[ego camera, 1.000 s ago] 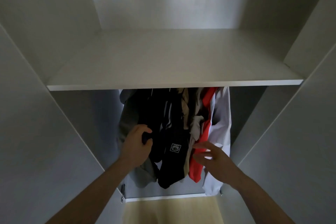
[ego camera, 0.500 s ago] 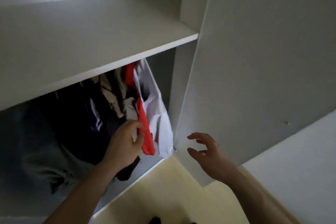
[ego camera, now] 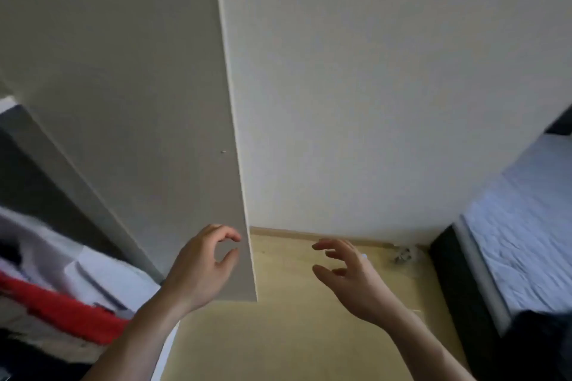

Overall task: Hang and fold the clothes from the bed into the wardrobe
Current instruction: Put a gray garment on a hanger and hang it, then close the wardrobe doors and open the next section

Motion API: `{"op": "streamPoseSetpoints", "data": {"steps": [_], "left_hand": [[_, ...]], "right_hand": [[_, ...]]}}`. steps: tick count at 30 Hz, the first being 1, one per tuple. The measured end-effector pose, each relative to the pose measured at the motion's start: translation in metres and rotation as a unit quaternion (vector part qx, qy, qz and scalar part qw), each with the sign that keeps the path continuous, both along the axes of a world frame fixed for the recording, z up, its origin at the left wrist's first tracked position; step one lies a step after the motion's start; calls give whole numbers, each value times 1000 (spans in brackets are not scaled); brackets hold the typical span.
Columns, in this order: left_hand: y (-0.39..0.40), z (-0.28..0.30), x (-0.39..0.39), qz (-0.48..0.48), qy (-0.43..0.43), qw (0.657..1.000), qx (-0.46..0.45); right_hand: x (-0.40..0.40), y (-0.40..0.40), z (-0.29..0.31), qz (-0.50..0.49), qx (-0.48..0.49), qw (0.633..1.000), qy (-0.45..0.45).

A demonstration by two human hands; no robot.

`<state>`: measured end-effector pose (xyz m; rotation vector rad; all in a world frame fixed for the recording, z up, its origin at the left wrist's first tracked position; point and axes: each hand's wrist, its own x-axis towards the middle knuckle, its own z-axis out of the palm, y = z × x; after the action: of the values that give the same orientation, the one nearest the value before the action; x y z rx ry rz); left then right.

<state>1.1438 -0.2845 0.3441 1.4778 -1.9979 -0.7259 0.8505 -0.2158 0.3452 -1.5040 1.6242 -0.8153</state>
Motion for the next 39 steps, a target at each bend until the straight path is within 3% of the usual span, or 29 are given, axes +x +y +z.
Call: {"op": "streamPoseSetpoints", "data": {"steps": [10, 22, 39], "left_hand": [[65, -1, -320, -214, 27, 976, -20], [106, -6, -604, -421, -1, 907, 19], [67, -60, -944, -565, -94, 819, 35]], "right_hand": [[-263, 152, -16, -202, -5, 979, 8], [-459, 282, -17, -406, -3, 914, -25], [-698, 324, -48, -561, 86, 822, -54]]}}
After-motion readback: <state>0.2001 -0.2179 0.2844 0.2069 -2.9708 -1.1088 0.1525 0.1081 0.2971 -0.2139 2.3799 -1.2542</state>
